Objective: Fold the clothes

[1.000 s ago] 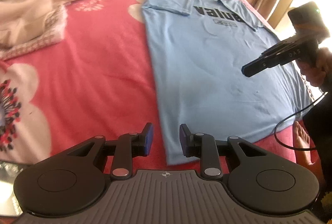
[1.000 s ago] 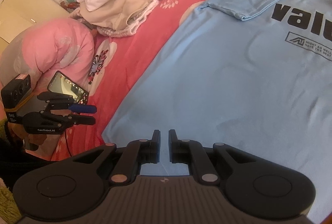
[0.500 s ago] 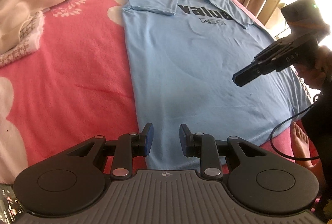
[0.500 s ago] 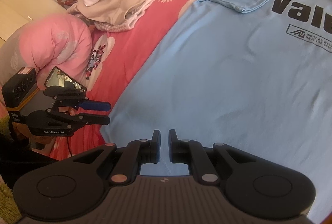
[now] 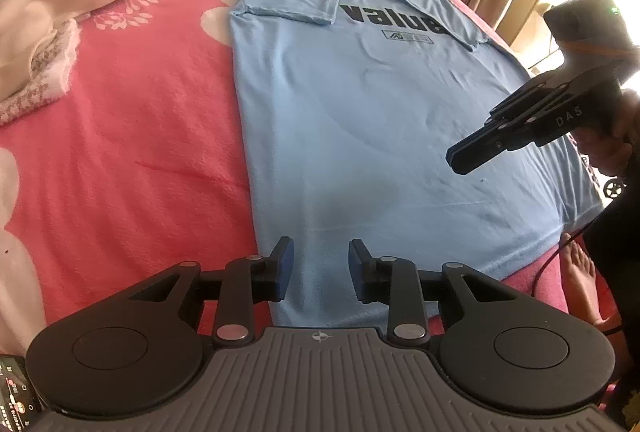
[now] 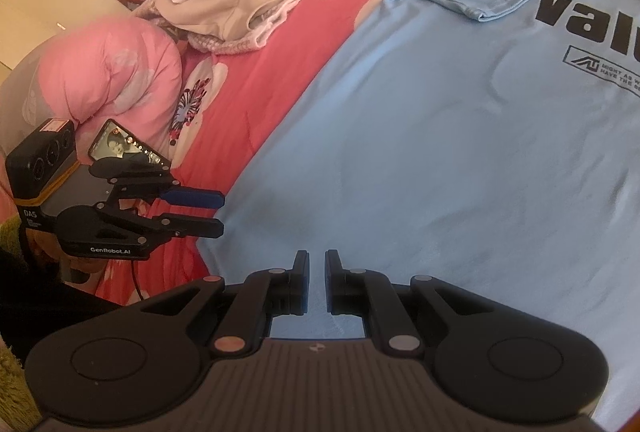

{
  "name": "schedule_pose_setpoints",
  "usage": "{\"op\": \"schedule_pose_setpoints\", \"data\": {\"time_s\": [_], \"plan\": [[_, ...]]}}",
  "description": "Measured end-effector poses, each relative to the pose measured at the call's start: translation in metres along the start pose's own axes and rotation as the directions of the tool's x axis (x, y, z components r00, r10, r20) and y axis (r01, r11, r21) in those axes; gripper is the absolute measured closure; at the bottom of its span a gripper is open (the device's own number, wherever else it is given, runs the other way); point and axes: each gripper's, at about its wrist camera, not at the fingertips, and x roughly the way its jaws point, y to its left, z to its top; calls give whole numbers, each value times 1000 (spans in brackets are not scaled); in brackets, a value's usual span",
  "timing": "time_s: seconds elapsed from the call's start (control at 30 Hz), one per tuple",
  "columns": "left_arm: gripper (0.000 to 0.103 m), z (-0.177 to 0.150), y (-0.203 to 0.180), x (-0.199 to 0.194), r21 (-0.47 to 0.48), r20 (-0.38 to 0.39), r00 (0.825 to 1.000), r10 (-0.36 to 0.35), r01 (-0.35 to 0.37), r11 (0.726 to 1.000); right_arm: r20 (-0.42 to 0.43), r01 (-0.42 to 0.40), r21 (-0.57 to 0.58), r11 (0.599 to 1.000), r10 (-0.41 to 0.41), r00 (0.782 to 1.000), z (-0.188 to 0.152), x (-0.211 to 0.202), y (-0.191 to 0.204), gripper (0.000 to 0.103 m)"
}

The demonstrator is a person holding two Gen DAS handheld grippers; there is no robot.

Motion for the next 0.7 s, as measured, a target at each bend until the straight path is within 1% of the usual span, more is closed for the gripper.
{"op": "schedule_pose_setpoints", "data": {"time_s": [0.7], "plan": [[72, 3, -3, 4, 10, -15, 1000, 1, -1, 1000, -3, 5, -17, 1000, -5, 1000, -6, -4, 2, 95]]}}
